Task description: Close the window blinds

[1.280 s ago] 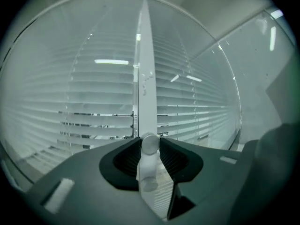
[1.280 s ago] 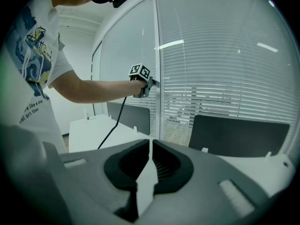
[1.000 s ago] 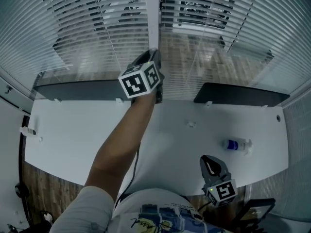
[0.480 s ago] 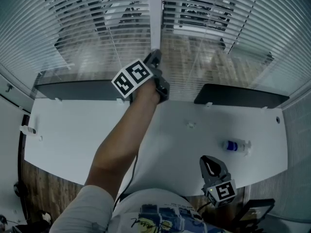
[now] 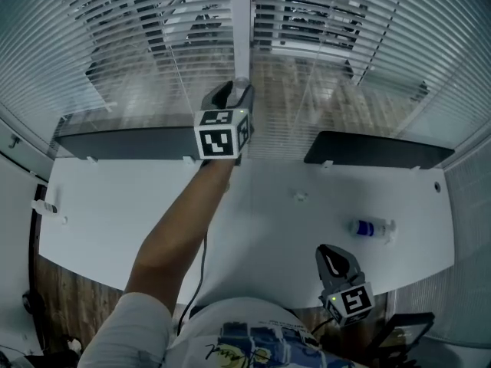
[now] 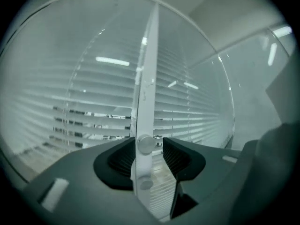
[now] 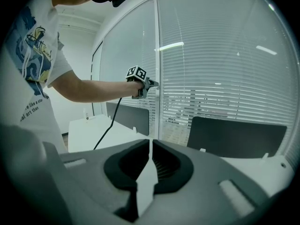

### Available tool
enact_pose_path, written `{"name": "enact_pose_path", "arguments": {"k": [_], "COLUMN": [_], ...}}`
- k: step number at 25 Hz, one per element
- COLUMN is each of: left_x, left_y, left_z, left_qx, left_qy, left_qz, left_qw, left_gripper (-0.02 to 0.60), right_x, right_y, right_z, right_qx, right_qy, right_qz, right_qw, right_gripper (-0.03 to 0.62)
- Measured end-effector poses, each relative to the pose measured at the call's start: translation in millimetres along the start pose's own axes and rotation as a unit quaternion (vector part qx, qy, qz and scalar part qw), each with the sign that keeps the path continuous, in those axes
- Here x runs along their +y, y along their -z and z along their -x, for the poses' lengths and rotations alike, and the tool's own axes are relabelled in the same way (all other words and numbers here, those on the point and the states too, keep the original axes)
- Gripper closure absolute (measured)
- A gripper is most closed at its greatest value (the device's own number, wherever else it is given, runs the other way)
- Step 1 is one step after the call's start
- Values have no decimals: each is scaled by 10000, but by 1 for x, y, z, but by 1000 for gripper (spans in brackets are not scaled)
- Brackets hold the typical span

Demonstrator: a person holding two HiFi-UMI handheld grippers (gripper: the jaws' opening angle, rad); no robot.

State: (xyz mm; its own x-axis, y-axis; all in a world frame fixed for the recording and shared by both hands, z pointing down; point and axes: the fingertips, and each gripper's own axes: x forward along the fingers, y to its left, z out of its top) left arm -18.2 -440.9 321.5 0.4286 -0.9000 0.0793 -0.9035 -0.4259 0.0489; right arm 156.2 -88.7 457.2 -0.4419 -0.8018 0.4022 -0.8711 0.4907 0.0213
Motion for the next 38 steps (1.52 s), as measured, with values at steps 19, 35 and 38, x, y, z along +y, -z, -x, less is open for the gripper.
{"name": "enact_pose_path", "arguments": {"k": [19, 35, 38], "left_x": [-21, -19, -16], "left_y": [15, 19, 15], "left_z": [-17, -26, -24], "left_qx": [641, 723, 639], "left_qy": [-198, -364, -451], "left_qz": [-5702, -5577, -4880], "left_qw": [8187, 8261, 8693], "left_gripper": [408, 457, 454], "right_x": [-4, -5, -6], "right_y": [8, 11, 10], "right_z": [5, 6, 6], "right_qx": [-53, -37, -70], "right_qy": [23, 34, 68], "right_qz": [-42, -63, -70], "right_qw": [10000, 10000, 9999], "right_gripper": [582, 582, 582]}}
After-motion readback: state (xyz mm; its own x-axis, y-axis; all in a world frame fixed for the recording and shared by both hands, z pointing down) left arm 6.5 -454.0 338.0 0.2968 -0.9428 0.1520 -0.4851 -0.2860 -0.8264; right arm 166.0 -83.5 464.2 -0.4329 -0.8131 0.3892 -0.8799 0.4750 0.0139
